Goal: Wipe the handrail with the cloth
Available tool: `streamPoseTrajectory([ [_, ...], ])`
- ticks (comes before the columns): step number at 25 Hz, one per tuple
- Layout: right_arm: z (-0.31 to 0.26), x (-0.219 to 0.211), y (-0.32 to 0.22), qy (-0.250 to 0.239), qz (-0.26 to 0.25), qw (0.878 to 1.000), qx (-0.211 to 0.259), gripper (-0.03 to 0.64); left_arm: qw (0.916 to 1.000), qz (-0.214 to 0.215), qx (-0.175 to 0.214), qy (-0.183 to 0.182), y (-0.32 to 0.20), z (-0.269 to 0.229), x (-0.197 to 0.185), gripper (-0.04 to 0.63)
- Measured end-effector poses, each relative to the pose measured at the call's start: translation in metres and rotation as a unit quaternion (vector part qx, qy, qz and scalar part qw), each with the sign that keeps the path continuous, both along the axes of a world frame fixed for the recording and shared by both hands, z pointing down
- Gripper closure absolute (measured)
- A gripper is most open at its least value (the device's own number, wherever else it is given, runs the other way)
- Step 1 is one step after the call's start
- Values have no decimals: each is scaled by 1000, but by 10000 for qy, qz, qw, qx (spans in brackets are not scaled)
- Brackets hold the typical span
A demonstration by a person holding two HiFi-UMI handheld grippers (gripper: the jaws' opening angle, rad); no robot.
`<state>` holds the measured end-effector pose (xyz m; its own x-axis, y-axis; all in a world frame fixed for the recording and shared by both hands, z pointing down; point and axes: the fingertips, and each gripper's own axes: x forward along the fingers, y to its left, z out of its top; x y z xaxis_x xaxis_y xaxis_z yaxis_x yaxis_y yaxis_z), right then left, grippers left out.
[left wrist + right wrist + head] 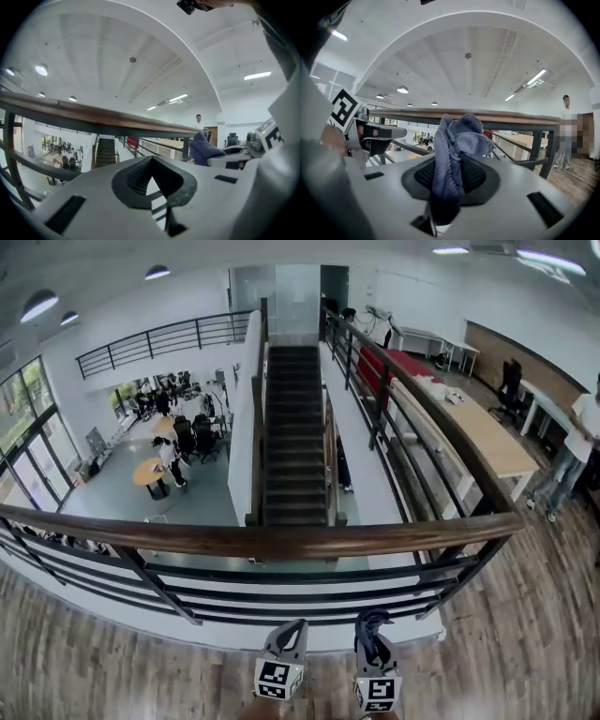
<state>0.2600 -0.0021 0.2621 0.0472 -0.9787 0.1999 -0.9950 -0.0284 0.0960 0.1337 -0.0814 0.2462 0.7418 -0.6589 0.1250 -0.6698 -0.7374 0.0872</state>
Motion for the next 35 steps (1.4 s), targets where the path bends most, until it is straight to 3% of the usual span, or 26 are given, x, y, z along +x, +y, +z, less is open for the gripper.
streamPoseTrajectory([
  [5,-74,-26,21,24,-72,10000,28,518,9996,-260,35,-103,23,-76,-43,595],
  [14,-156,-53,54,277,-221,9990,280,520,9986,-468,128,-224,66,-142,-88,595],
  [35,-191,-92,66,490,-576,9954,586,520,9972,-596,395,-205,88,-174,-97,595],
])
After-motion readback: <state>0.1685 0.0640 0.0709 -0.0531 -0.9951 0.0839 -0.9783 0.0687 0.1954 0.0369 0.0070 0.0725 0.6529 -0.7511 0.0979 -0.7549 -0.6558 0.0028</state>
